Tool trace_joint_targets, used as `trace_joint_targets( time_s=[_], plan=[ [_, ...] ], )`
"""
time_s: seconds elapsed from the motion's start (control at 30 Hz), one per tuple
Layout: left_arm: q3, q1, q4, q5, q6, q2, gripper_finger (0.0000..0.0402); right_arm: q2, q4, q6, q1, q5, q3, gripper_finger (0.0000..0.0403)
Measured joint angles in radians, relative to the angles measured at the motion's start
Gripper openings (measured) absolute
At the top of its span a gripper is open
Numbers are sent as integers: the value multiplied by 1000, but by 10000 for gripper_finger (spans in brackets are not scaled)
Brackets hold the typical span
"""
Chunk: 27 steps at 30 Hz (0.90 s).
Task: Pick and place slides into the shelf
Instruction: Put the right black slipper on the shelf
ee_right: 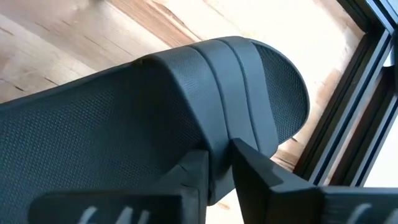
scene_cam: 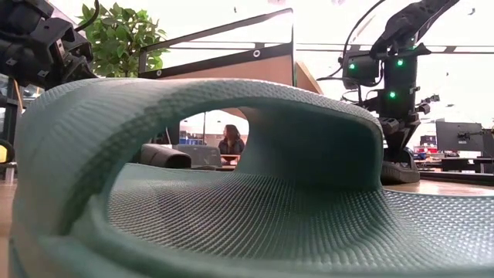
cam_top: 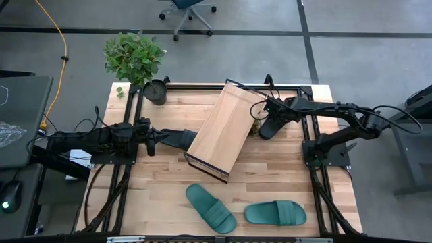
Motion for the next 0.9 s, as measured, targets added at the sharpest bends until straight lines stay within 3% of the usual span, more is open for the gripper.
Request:
trace_joint_targets(
  time_s=[0.23, 0.5, 0.9],
  plan=[
    [0, 0, 0, 0, 0, 0, 1, -1, -25, 5, 0, 1, 2, 4],
    [0, 0, 0, 0, 0, 0, 1, -18, -55, 16, 1, 16, 2, 2],
    [0, 0, 0, 0, 5, 0, 1, -168, -138, 49, 0, -27, -1, 1]
  ],
)
